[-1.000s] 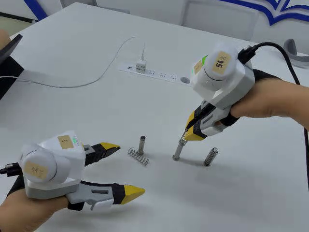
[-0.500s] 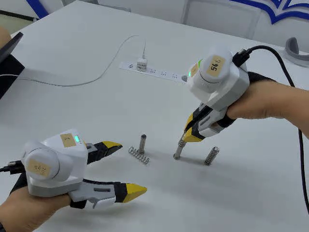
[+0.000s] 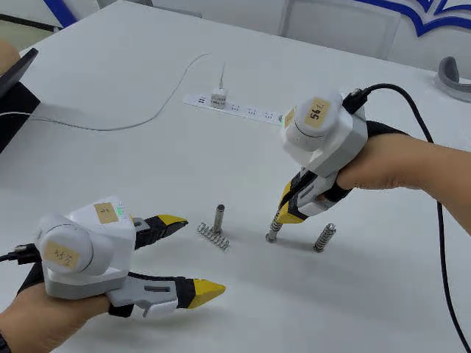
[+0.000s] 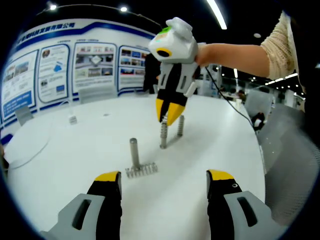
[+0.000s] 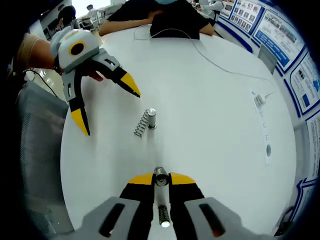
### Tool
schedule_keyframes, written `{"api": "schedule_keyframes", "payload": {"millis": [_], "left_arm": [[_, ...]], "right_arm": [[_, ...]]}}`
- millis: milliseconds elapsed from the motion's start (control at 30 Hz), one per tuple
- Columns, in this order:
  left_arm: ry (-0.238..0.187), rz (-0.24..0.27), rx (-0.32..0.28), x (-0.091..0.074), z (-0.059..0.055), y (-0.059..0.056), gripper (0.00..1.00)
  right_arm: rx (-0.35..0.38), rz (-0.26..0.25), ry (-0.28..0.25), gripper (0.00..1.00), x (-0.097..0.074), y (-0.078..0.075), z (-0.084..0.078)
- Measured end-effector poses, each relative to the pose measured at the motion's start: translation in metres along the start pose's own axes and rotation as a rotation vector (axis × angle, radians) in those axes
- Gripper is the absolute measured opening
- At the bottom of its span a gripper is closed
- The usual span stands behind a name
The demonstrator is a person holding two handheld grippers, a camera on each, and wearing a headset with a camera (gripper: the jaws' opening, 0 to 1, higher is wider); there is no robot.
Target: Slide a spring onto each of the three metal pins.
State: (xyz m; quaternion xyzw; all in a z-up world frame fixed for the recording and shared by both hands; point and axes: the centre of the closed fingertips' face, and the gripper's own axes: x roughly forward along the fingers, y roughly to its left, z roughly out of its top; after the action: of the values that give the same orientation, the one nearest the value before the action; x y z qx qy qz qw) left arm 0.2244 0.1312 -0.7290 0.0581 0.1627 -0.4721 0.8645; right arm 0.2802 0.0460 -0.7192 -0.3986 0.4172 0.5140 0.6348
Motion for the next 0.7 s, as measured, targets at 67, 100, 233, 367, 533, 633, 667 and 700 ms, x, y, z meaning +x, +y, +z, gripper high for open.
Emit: {"api": "schedule_keyframes", "payload": {"millis": [67, 100, 233, 367, 533, 633, 667, 700], "left_arm": [[0.0, 0.001, -0.001, 0.0, 0.0, 0.0, 0.7], [0.0, 0.001, -0.001, 0.0, 0.0, 0.0, 0.7], [0.0, 0.0, -0.001, 0.0, 0.0, 0.0, 0.7], [-0.002, 0.0, -0.001, 0.001, 0.0, 0.0, 0.7], [-0.001, -0.002, -0.003, 0.002, 0.0, 0.0, 0.7], [-0.002, 0.0, -0.003, 0.001, 0.0, 0.0, 0.7], [-0.002, 0.0, -0.003, 0.001, 0.0, 0.0, 0.7], [-0.002, 0.0, -0.002, 0.001, 0.0, 0.0, 0.7]], "right_arm": [[0.006, 0.003, 0.001, 0.12, 0.002, 0.001, -0.001], [0.01, 0.002, 0.0, 0.12, 0.003, 0.0, -0.001], [0.021, 0.003, -0.001, 0.12, 0.007, -0.002, -0.003], [0.024, -0.001, 0.004, 0.12, 0.01, -0.002, -0.005], [0.031, -0.001, 0.005, 0.12, 0.013, -0.002, -0.006], [0.033, -0.004, 0.009, 0.12, 0.017, -0.003, -0.008], [0.033, -0.004, 0.008, 0.12, 0.017, -0.003, -0.008], [0.035, -0.004, 0.008, 0.12, 0.018, -0.004, -0.008]]}}
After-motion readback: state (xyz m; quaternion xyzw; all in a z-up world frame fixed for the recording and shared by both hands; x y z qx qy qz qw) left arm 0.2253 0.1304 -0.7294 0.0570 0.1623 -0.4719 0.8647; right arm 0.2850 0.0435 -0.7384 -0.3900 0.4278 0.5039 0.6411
